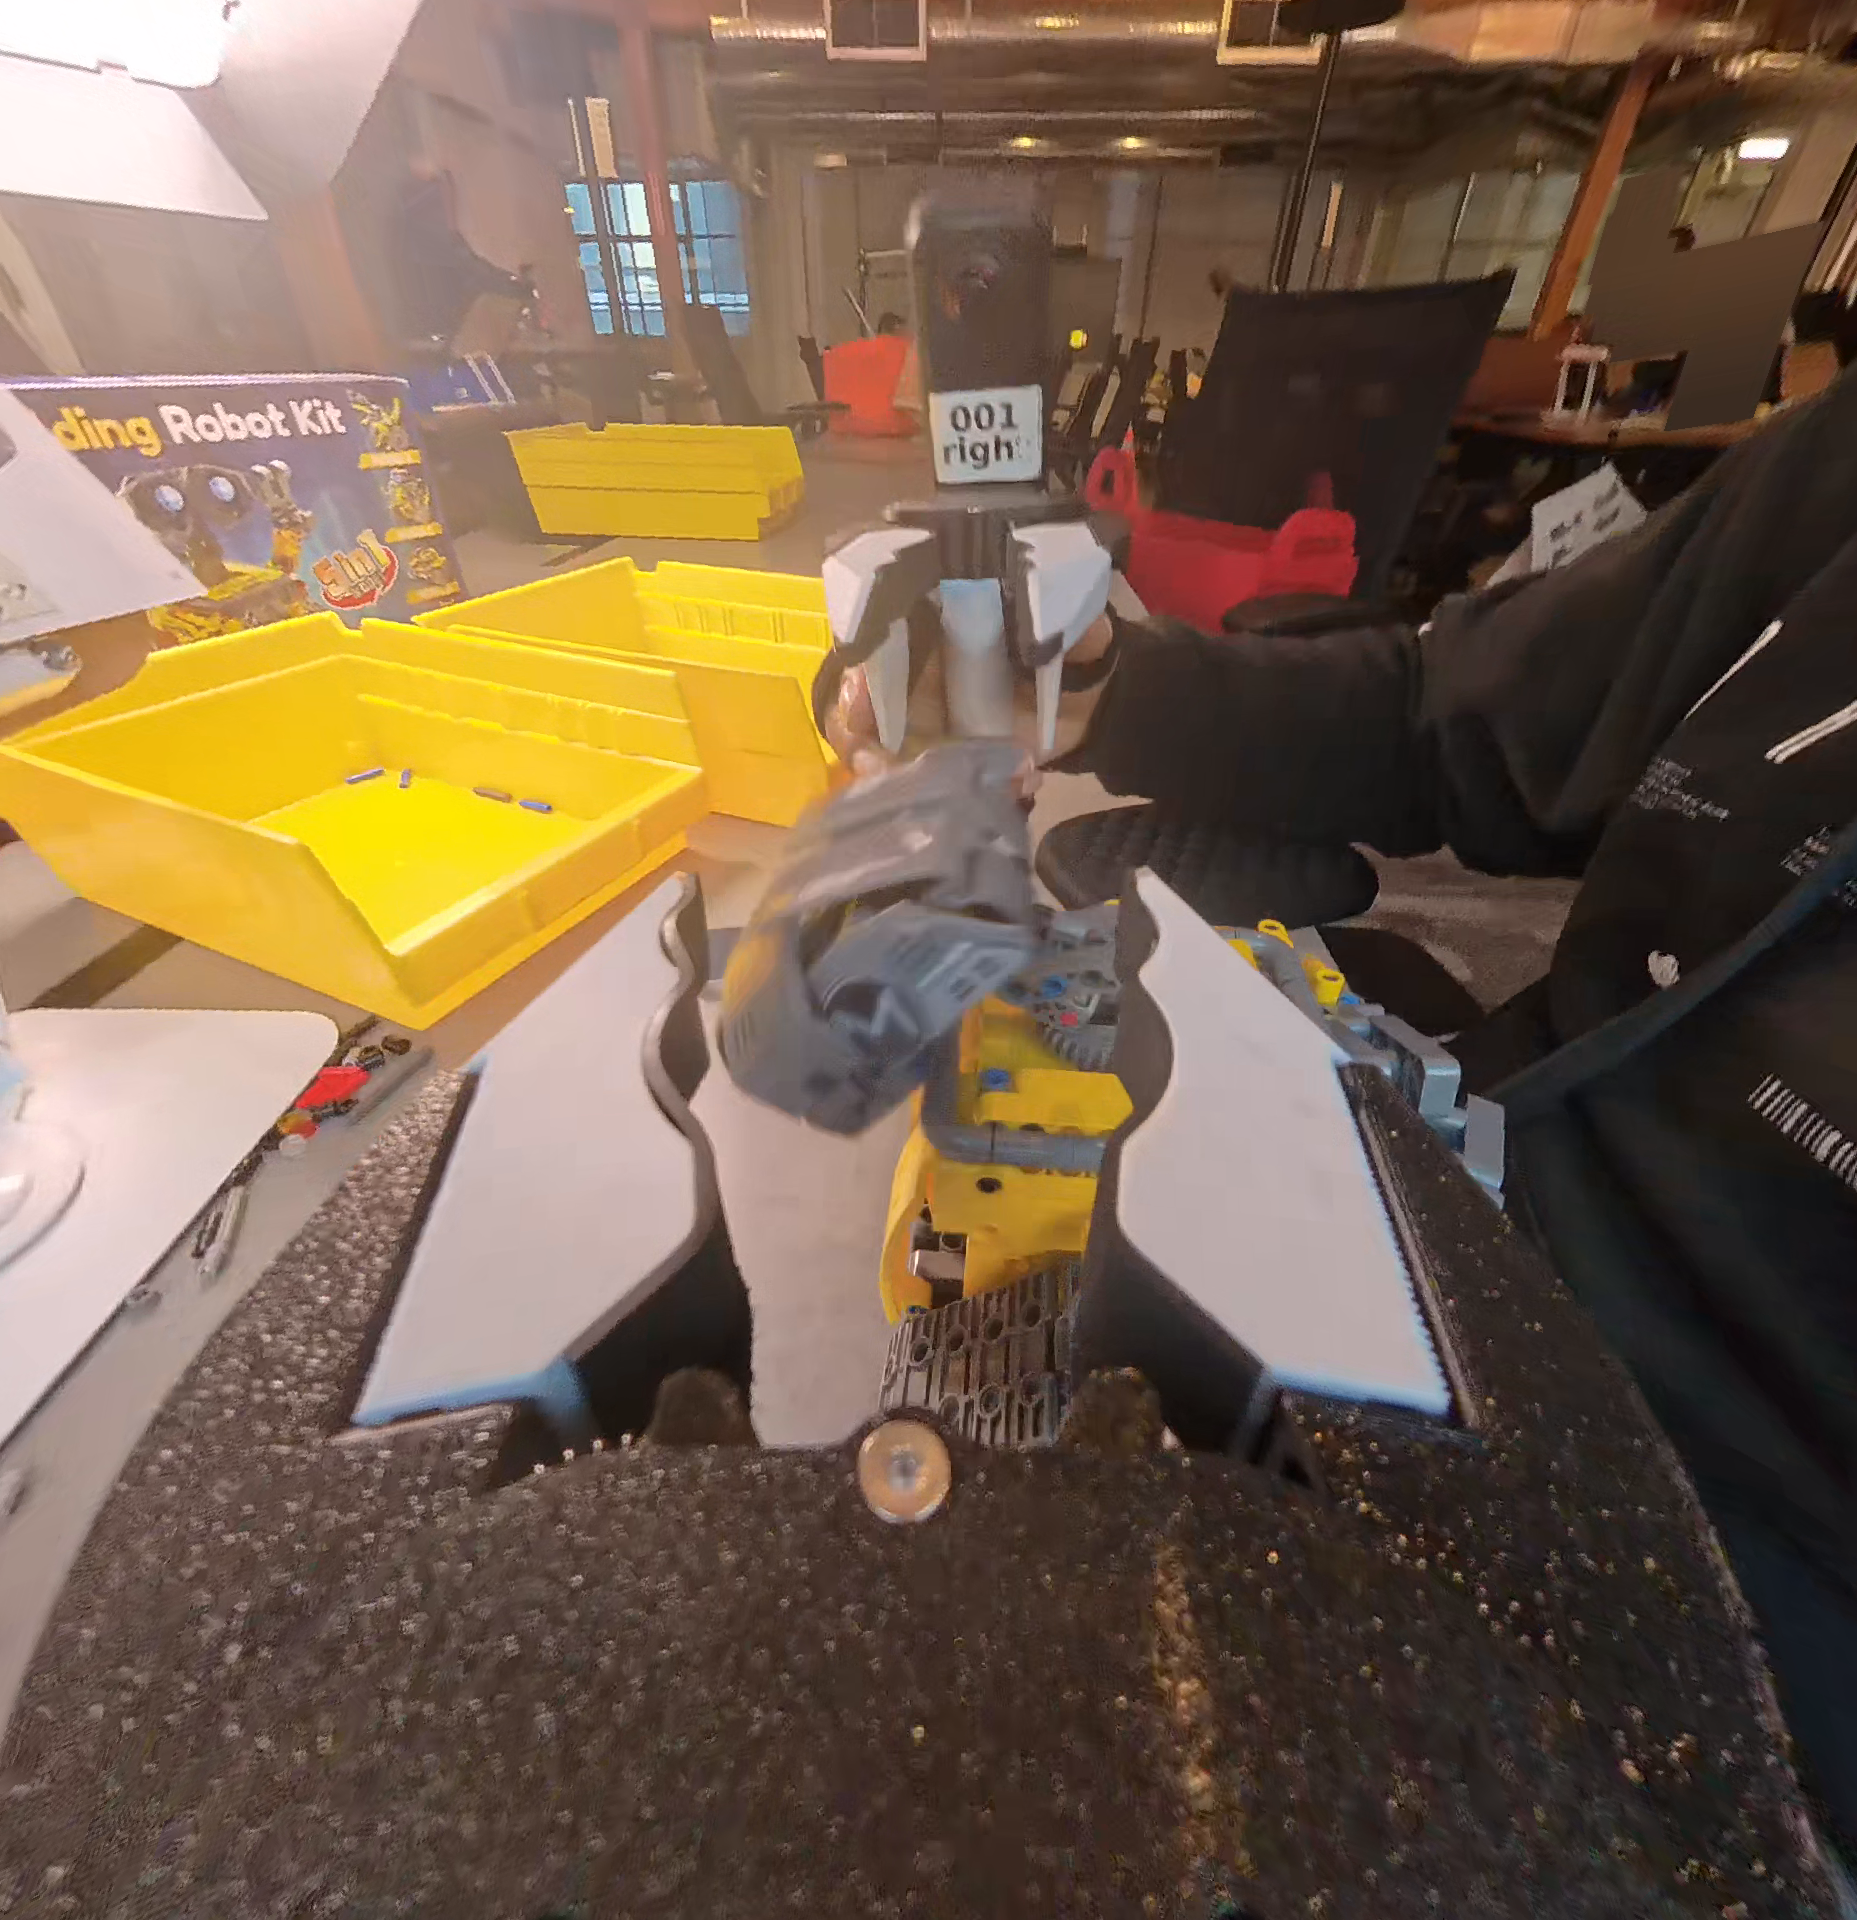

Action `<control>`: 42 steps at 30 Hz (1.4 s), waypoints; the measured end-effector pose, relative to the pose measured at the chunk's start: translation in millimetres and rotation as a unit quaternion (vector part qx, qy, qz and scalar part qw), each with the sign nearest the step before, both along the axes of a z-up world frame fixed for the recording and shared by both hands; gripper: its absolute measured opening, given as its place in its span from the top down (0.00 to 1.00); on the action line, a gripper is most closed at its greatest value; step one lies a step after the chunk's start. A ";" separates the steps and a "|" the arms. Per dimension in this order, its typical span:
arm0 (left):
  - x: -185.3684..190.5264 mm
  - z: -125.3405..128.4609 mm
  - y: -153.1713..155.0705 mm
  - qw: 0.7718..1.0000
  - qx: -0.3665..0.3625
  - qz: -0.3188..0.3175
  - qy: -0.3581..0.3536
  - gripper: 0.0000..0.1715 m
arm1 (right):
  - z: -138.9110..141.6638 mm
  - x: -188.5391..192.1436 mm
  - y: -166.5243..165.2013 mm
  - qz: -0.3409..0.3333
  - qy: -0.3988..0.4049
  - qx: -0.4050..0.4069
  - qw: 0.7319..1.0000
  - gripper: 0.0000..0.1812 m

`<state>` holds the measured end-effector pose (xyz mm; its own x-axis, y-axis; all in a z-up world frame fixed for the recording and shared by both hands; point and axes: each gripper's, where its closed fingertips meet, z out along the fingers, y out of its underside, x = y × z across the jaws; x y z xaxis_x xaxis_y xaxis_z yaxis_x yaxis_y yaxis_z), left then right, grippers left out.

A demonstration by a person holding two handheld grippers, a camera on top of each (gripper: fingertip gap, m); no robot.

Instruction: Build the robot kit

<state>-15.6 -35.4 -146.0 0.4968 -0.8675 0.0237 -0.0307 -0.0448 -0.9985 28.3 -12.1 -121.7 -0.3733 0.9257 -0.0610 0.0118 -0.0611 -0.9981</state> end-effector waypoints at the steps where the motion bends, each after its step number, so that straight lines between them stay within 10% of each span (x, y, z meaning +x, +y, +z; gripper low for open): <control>1: -5.5 0.8 2.8 1.000 -0.008 0.008 -0.011 0.55 | -2.7 0.8 2.5 -0.004 0.003 0.002 1.000 0.78; 16: -44.6 -7.6 -4.3 0.998 0.000 0.053 -0.022 0.67 | -16.5 -2.5 0.8 -0.027 0.041 0.101 0.994 0.71; 27: 4.1 -3.2 -7.2 0.967 0.113 0.015 0.227 0.68 | -42.4 -23.7 -15.4 0.001 -0.091 0.398 0.913 0.73; 42: 14.7 -21.1 5.7 0.954 0.085 -0.010 0.287 0.82 | -44.5 -25.9 -12.9 0.002 -0.092 0.383 0.919 0.82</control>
<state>-0.9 -29.7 -167.1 0.3684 -0.8438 -0.3902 -0.5744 0.1234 -0.8092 2.4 -25.0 -166.2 -0.4250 0.7217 0.5463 0.1833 0.6597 -0.7289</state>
